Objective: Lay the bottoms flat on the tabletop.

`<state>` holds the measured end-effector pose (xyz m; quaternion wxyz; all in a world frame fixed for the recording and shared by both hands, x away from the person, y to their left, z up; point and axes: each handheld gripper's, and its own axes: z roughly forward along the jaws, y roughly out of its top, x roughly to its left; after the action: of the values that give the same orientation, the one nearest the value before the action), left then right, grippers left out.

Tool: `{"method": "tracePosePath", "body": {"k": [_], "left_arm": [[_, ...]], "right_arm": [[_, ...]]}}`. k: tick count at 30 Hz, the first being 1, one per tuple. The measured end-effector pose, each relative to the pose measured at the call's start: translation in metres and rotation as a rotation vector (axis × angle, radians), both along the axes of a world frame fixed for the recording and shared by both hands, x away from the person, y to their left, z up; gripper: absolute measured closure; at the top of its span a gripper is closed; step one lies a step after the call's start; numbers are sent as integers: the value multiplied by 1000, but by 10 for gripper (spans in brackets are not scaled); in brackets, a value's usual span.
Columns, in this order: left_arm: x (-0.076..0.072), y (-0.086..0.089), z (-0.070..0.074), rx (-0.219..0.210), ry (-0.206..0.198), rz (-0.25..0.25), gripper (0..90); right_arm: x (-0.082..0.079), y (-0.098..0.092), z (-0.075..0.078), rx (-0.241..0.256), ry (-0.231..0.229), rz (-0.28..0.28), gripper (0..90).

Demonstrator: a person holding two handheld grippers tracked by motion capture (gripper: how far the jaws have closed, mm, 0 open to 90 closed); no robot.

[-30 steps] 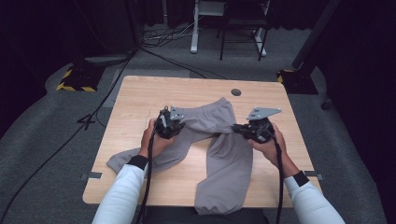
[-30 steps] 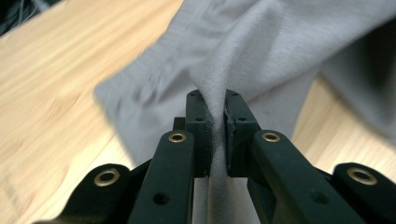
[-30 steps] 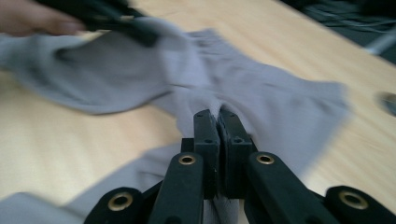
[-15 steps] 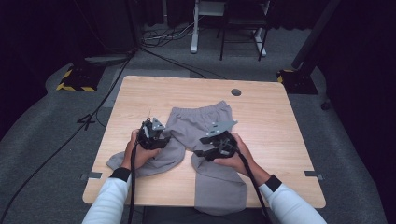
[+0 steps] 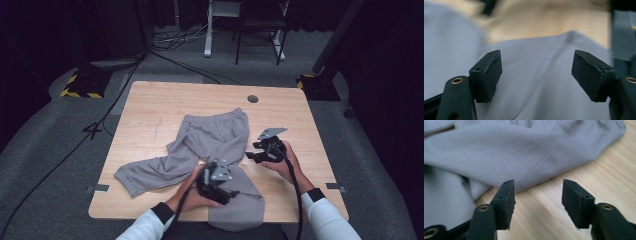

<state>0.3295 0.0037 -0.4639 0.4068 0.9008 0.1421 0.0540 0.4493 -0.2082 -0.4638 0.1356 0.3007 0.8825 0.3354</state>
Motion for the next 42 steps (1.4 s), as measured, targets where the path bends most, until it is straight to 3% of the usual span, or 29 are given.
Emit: {"method": "tracePosePath", "body": {"k": [2, 4, 6, 8, 10, 12, 14, 17, 18, 20, 22, 24, 27, 31, 33, 35, 36, 37, 40, 42], "left_arm": [[0, -22, -7, 15, 5, -31, 237], [3, -40, -13, 31, 3, -32, 228], [9, -51, -19, 46, 13, -19, 233], [14, -57, -24, 61, 31, -22, 295], [19, -59, -29, 104, 36, -16, 376], [21, -56, -30, 87, 33, -21, 473], [24, -53, -29, 92, 35, -32, 636], [26, -44, -28, 88, 36, -52, 835], [25, -40, -27, 84, 42, -61, 862], [23, -27, -22, 69, 30, -77, 877], [22, -6, -12, 15, 25, -77, 879], [21, 19, 2, -40, 7, -56, 879], [23, 58, 21, -74, -42, 6, 880], [29, 99, 30, -79, -70, 109, 880], [33, 116, 28, -52, -82, 160, 880], [37, 136, 23, -60, -54, 207, 880], [38, 146, 20, -40, -61, 240, 880], [41, 158, 17, -55, -39, 268, 879], [50, 186, 4, -46, 1, 347, 878], [56, 201, -4, -35, 22, 392, 878]], "right_arm": [[2, 6, 0, 15, -6, 22, 398], [4, 14, 0, 36, -5, 30, 342], [7, 22, -1, 28, -11, 32, 343], [13, 30, -5, 9, 0, 34, 338], [17, 37, -9, -10, 11, 35, 379], [20, 44, -13, -31, 23, 42, 460], [21, 51, -16, -97, 1, 26, 574], [22, 58, -17, -119, -27, 22, 755], [22, 60, -17, -129, -34, 29, 809], [23, 61, -18, -167, -58, 32, 894], [24, 58, -16, -178, -65, 22, 898], [25, 50, -11, -166, -68, -10, 898], [27, 35, -2, -166, -95, -62, 898], [28, 20, 12, -141, -105, -95, 898], [28, 14, 16, -112, -100, -94, 898], [27, 12, 15, -105, -95, -98, 895], [26, 12, 14, -84, -90, -78, 879], [24, 13, 12, -56, -78, -42, 845], [15, 25, 6, -8, -53, 92, 622], [8, 38, 2, -18, -52, 147, 514]]}}
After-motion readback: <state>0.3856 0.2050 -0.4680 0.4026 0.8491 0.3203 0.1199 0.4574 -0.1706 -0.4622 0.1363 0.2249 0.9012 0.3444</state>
